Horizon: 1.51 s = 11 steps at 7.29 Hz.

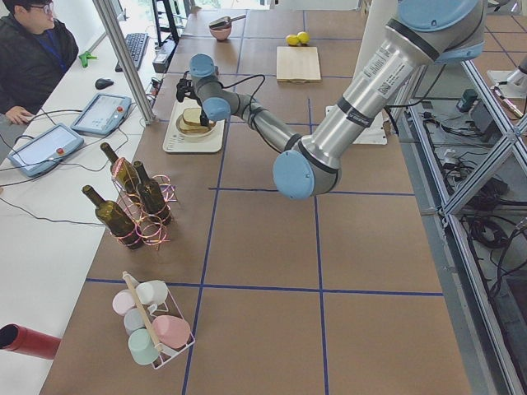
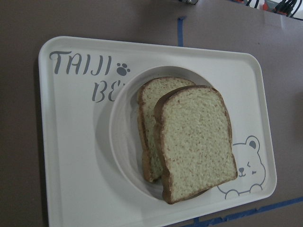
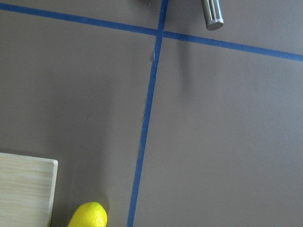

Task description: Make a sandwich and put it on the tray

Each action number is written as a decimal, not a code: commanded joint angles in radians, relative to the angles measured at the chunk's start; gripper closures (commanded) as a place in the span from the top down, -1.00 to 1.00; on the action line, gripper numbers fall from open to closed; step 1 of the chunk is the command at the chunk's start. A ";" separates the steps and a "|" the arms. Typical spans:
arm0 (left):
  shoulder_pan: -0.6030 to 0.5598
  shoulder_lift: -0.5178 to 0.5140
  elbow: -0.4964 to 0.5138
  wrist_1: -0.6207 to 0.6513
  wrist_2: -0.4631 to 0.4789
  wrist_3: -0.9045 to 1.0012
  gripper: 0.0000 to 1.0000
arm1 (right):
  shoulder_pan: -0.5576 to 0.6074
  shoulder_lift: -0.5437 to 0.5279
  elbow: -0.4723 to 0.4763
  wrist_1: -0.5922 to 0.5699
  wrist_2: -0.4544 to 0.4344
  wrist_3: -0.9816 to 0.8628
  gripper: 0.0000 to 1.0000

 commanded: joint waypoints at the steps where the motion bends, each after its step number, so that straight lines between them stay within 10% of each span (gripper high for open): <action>1: -0.103 0.167 -0.223 0.164 0.001 0.229 1.00 | 0.000 0.000 0.003 -0.001 0.002 -0.005 1.00; 8: -0.438 0.782 -0.290 0.229 -0.016 0.946 1.00 | 0.000 -0.006 -0.004 -0.002 0.002 -0.002 1.00; 11: -0.506 0.870 -0.253 0.273 -0.017 1.133 1.00 | 0.000 -0.009 -0.004 -0.001 0.002 -0.005 1.00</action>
